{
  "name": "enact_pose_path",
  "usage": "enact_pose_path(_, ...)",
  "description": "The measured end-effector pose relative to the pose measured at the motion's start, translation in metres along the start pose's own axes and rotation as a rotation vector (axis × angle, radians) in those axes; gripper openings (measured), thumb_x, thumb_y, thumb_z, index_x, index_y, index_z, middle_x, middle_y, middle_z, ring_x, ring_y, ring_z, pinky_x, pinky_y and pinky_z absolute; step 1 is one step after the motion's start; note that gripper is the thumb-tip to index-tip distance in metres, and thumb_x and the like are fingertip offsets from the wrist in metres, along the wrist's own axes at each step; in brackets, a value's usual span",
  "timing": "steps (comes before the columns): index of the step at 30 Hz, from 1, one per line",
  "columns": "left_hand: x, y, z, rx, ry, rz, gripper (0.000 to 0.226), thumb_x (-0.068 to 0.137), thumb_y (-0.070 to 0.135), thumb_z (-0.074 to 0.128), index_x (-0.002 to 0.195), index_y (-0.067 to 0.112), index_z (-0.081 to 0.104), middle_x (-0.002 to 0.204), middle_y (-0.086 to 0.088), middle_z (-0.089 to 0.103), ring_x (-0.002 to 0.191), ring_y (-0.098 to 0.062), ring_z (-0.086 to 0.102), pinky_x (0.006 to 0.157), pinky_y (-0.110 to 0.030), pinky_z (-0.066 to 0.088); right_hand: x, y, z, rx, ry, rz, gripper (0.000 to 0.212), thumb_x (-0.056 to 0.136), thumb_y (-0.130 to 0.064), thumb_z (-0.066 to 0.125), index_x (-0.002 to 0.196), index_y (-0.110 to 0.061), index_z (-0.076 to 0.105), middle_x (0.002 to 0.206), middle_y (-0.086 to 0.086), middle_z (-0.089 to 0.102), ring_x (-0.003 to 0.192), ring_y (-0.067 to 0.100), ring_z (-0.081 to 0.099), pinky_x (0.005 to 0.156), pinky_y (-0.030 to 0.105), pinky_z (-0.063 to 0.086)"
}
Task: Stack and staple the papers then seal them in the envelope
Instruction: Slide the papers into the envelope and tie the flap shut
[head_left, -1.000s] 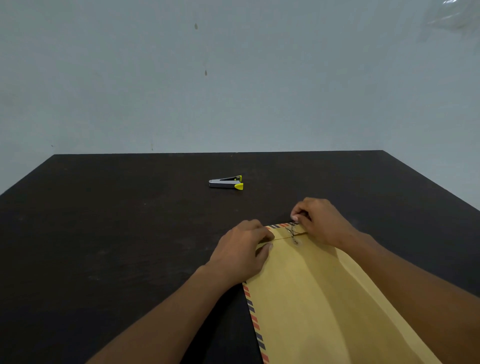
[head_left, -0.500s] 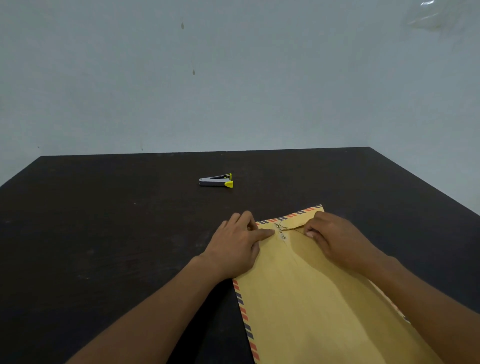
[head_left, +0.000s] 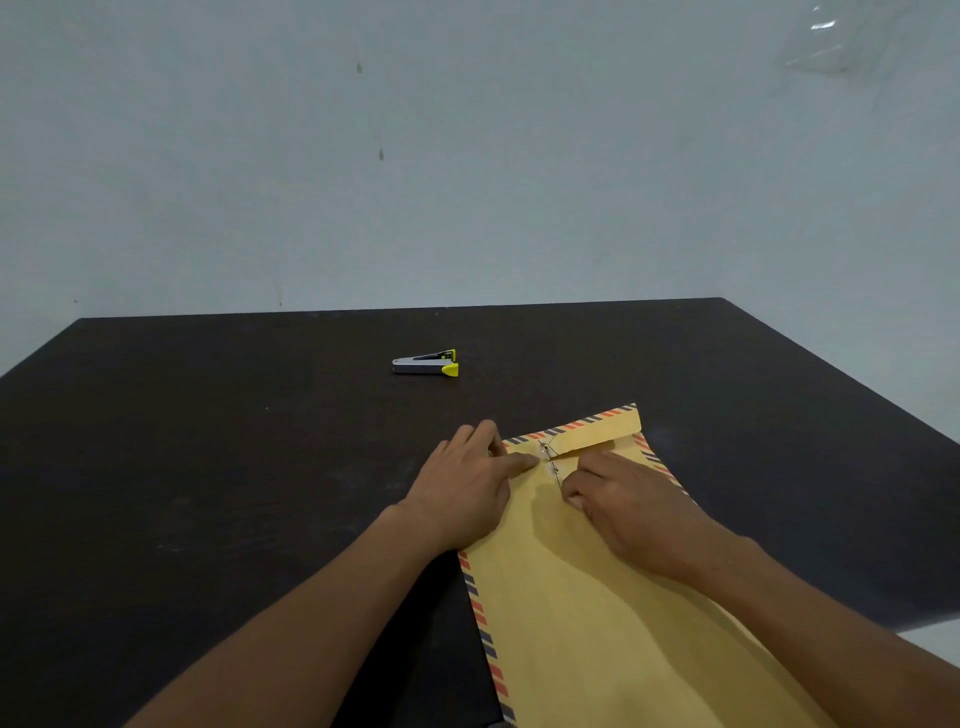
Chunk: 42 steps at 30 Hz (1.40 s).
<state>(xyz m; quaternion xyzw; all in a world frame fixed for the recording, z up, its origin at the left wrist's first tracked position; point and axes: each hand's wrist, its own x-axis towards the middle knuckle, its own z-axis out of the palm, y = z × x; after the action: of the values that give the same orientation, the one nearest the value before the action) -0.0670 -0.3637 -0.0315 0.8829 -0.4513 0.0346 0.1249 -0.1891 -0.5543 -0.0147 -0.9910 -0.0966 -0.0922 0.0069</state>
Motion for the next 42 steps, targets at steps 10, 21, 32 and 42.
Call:
enact_pose_path(10, 0.005, 0.002, -0.002, 0.095, -0.075, 0.047, 0.05, 0.104, 0.032, 0.041, 0.147, 0.054, 0.03, 0.122, 0.001, 0.035, 0.109, -0.019, 0.037, 0.094, -0.036, 0.04, -0.008, 0.032, 0.0, -0.068, 0.027, 0.094, 0.025, 0.103, -0.027, 0.041, 0.115, -0.026, 0.063, 0.106, -0.009, 0.054, 0.103, 0.012, 0.052, 0.078, 0.028, 0.05)
enact_pose_path(21, 0.004, -0.002, 0.001, 0.098, -0.04, 0.057, 0.048, 0.103, 0.031, 0.04, 0.145, 0.053, 0.035, 0.12, 0.001, 0.036, 0.107, -0.019, 0.038, 0.091, -0.035, 0.041, -0.006, 0.002, 0.002, -0.059, 0.0, -0.037, 0.017, 0.098, -0.02, 0.048, 0.107, -0.023, 0.062, 0.101, -0.006, 0.054, 0.097, 0.016, 0.052, 0.074, 0.033, 0.049)
enact_pose_path(32, -0.008, -0.005, 0.009, -0.218, 0.162, -0.034, 0.033, 0.098, 0.033, 0.053, 0.13, 0.025, 0.055, 0.125, 0.008, 0.054, 0.117, -0.009, 0.05, 0.093, -0.033, 0.049, 0.031, -0.011, 0.001, 0.06, -0.043, -0.017, 0.02, 0.102, -0.025, 0.042, 0.104, -0.023, 0.062, 0.101, -0.007, 0.051, 0.097, 0.011, 0.046, 0.077, 0.026, 0.039)
enact_pose_path(42, -0.013, -0.006, 0.009, -0.201, 0.281, -0.027, 0.018, 0.091, 0.03, 0.055, 0.094, 0.02, 0.069, 0.098, 0.005, 0.066, 0.098, -0.014, 0.062, 0.08, -0.033, 0.054, 0.091, 0.002, -0.005, 0.095, -0.127, 0.003, 0.017, 0.097, -0.022, 0.052, 0.1, -0.022, 0.069, 0.102, -0.004, 0.058, 0.099, 0.014, 0.052, 0.084, 0.034, 0.045)
